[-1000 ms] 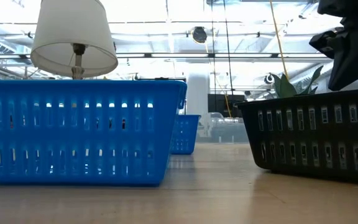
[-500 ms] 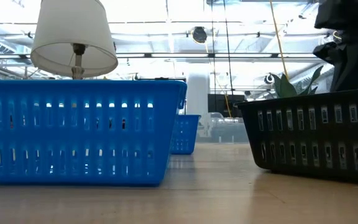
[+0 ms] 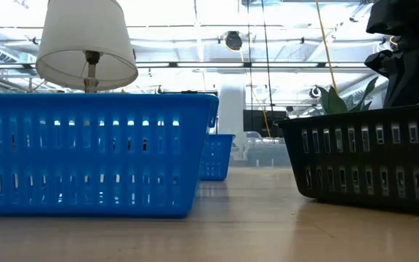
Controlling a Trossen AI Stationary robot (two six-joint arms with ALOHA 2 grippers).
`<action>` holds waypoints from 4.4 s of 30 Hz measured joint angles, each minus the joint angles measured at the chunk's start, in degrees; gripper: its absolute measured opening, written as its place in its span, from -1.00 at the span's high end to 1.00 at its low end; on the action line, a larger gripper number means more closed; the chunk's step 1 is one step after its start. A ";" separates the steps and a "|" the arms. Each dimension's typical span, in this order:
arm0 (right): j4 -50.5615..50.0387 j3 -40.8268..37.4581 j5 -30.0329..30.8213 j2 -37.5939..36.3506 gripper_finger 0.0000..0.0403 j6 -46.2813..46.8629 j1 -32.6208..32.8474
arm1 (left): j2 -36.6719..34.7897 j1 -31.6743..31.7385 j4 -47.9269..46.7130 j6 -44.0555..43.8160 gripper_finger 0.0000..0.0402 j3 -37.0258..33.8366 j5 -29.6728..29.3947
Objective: Stack baskets by color
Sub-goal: Stack the top left black bin on the top right black bin
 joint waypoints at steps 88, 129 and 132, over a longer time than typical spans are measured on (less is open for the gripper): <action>6.56 -2.71 -18.07 2.70 0.98 -24.12 -41.83 | 0.00 0.00 1.17 3.53 -0.06 0.00 0.00; 16.39 -2.71 -21.14 11.28 0.98 -30.10 -43.71 | -0.02 0.04 1.17 3.48 -0.06 0.00 0.00; 16.39 -2.71 -21.14 11.28 0.98 -30.10 -43.71 | -0.02 0.04 1.17 3.48 -0.06 0.00 0.00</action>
